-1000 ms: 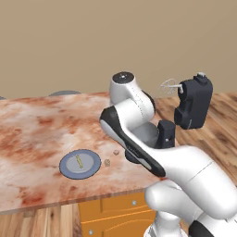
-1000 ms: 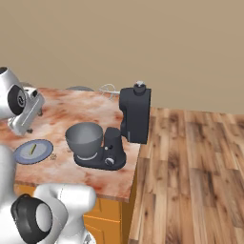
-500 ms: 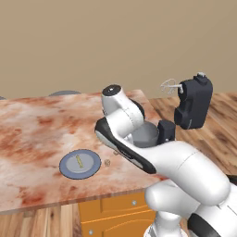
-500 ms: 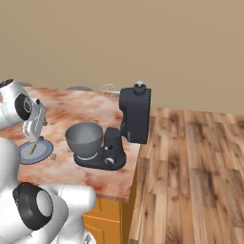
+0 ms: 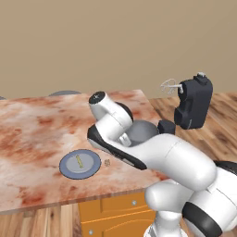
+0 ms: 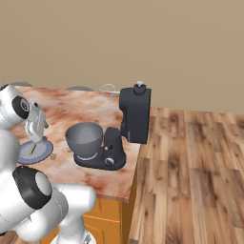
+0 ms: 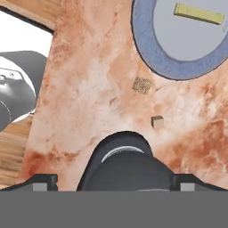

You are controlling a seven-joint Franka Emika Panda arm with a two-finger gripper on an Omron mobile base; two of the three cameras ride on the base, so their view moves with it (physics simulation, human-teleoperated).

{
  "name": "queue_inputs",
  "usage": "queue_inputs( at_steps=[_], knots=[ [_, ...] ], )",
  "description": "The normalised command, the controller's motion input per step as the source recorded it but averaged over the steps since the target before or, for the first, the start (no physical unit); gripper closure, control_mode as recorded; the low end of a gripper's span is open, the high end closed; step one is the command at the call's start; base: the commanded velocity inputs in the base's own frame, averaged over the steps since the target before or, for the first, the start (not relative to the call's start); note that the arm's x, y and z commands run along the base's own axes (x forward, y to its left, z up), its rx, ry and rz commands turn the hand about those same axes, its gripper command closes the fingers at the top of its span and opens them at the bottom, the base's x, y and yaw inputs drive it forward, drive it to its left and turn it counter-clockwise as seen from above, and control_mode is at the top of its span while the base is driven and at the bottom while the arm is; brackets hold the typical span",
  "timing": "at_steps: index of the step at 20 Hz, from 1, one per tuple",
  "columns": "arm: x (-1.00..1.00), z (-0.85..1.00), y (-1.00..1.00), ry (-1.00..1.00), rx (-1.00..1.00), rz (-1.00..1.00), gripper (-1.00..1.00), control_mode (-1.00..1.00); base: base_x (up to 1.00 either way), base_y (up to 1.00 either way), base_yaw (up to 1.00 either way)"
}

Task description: Add butter and sugar cubes to the stand mixer bowl and then turn on the stand mixer to begin making frosting.

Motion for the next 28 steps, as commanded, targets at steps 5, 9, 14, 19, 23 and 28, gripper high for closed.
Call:
queue_inputs(
  at_steps=[5,9,14,19,23,28],
  knots=[
    [0.14,-0.31,0.0,0.0,-0.01,0.05,-1.0,-1.0,0.0,0.0,0.0],
    [0.05,-0.36,0.0,-0.02,0.0,0.01,-1.0,-1.0,0.0,0.0,0.0],
    [0.05,-0.3,0.0,-0.03,0.0,0.0,-1.0,-1.0,0.0,0.0,0.0],
    [0.07,-0.28,-0.16,-0.01,0.0,0.0,-1.0,-1.0,0.0,0.0,0.0],
    [0.14,-0.26,-0.18,-0.01,0.0,0.0,-1.0,-1.0,0.0,0.0,0.0],
    [0.17,-0.32,0.0,-0.03,0.0,0.0,-1.0,-1.0,0.0,0.0,0.0]
  ],
)
